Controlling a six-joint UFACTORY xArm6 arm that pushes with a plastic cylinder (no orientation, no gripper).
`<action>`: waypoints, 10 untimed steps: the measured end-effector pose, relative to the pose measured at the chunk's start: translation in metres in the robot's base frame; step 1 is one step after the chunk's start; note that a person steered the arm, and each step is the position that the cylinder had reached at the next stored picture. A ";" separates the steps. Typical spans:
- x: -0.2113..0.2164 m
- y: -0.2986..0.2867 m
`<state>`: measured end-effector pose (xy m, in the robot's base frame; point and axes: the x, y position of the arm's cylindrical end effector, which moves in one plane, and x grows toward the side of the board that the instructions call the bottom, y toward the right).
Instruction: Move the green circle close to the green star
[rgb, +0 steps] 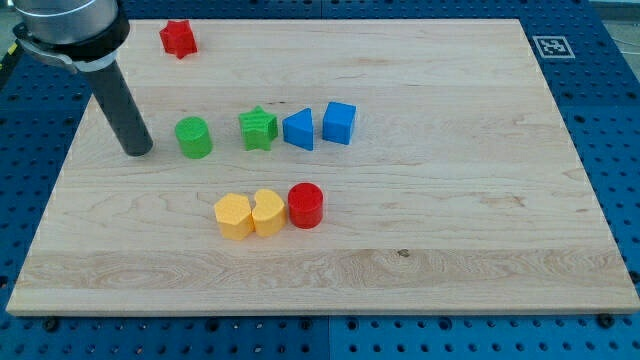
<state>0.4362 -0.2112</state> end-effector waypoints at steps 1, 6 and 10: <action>0.005 0.029; -0.010 0.012; -0.048 -0.025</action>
